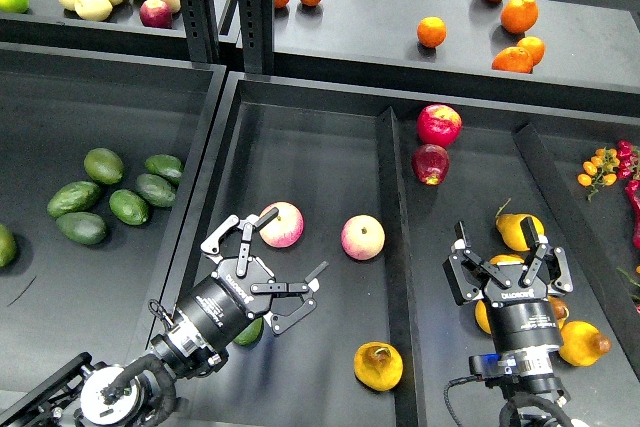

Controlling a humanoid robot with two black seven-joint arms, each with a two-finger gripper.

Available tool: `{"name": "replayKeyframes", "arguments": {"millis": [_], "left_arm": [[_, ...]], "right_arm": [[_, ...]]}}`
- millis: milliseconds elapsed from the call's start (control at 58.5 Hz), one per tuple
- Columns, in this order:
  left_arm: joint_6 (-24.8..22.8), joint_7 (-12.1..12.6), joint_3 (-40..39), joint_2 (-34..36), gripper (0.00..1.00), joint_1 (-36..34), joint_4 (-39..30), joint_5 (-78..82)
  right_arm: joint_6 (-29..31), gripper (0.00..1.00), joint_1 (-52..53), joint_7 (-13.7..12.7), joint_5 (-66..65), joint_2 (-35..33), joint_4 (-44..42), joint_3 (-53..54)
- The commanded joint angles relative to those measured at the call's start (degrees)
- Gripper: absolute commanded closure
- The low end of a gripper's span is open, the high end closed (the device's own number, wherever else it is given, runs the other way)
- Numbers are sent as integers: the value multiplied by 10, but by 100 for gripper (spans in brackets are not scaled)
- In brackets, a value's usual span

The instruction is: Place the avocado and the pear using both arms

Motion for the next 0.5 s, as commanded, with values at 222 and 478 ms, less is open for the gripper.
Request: {"name": "replayKeyframes", "arguments": {"millis": [222, 478], "left_arm": [[0, 19, -1, 0, 1, -12, 0, 2], [0, 78, 13, 0, 1, -70, 0, 73]], "right_arm": [[16, 0, -4, 0, 0, 0, 0, 1], [-7, 0, 16, 0, 0, 0, 1, 7]]}}
